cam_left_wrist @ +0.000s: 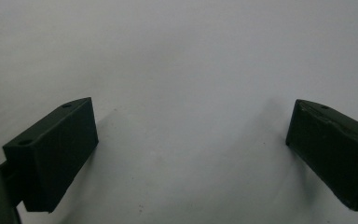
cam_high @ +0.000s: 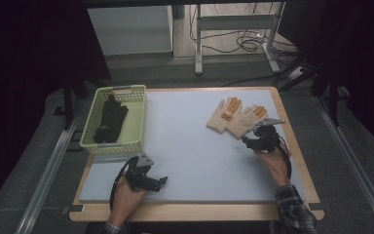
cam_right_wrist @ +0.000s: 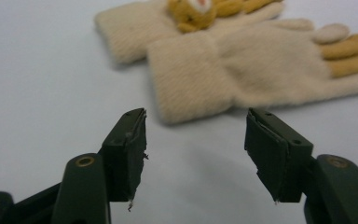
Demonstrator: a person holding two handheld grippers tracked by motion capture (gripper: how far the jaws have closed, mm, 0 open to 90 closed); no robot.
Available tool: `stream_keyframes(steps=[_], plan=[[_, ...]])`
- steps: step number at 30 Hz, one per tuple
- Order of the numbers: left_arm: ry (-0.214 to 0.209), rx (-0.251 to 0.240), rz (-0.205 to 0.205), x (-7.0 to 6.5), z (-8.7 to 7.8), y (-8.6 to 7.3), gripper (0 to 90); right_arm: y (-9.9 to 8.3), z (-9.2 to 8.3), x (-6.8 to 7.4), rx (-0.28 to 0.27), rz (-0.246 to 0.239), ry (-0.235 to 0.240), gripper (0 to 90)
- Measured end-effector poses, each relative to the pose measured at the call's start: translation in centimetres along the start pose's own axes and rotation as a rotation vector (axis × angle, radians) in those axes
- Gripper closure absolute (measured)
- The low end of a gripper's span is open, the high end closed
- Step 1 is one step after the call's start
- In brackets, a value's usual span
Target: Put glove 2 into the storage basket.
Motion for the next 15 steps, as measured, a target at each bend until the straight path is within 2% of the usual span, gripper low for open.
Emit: stream_keyframes(steps=[6,9,11,15], plan=[[0.000,0.000,0.000,0.0,0.0,0.0,2.3,1.5,1.6,-1.4,-0.001,0.010,-0.023,48.1],[0.000,-0.001,-0.001,0.0,0.0,0.0,2.3,2.1,2.5,-1.8,0.005,0.017,-0.032,48.4],[0.000,-0.001,0.000,0.0,0.0,0.0,2.3,2.5,3.2,-2.2,0.002,0.016,-0.046,47.4],[0.000,0.002,0.002,0.0,0.0,0.0,2.3,3.0,4.5,-2.8,0.009,0.047,-0.063,37.8]])
Point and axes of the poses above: each handheld gripper's, and its own axes: z roughly forward along the jaws, y roughly out of its top, x roughly to its left, the point moved 6 cm from there along z, roughly forward along the jaws, and after that the axes turned 9 degrees about -y, right-handed, at the moved point
